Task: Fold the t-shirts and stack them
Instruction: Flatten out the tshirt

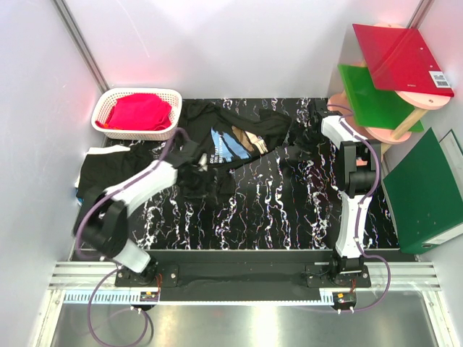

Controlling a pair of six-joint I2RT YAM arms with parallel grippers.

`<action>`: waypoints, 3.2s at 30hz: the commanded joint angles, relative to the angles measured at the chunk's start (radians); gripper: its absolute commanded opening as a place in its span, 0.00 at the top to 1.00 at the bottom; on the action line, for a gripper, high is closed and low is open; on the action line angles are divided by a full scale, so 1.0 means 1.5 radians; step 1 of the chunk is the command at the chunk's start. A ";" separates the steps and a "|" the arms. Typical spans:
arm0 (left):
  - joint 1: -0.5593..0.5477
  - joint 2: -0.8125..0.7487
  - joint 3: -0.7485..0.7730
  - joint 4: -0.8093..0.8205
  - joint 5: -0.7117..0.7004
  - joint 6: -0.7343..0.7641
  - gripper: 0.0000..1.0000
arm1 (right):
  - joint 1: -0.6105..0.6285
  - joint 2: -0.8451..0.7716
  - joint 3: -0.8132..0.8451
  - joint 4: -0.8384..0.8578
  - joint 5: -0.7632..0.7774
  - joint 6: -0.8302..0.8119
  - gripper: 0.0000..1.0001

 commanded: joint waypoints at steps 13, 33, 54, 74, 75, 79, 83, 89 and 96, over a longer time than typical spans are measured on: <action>0.029 -0.012 -0.276 0.432 0.126 -0.410 0.17 | -0.002 -0.033 -0.018 0.038 -0.069 0.026 0.06; 0.056 0.039 -0.130 0.217 0.002 -0.308 1.00 | -0.017 -0.048 -0.043 0.051 -0.097 0.024 0.06; 0.049 0.048 -0.175 0.234 0.007 -0.296 0.11 | -0.018 -0.034 -0.051 0.063 -0.127 0.033 0.06; 0.097 0.058 -0.060 0.163 -0.080 -0.189 1.00 | -0.049 -0.079 -0.085 0.063 -0.102 0.027 0.06; 0.114 0.001 -0.056 0.132 -0.102 -0.177 1.00 | -0.050 -0.077 -0.084 0.064 -0.098 0.026 0.06; 0.167 -0.135 -0.046 0.053 -0.144 -0.158 1.00 | -0.068 -0.053 -0.062 0.071 -0.099 0.049 0.06; 0.228 -0.253 -0.058 -0.009 -0.144 -0.144 1.00 | -0.068 -0.001 -0.044 0.107 -0.137 0.103 0.07; 0.254 -0.351 0.025 -0.068 -0.145 -0.143 1.00 | -0.066 0.055 -0.008 0.158 -0.195 0.175 0.13; 0.254 -0.337 0.170 -0.054 -0.098 -0.157 1.00 | -0.030 0.093 0.042 0.194 -0.255 0.200 0.13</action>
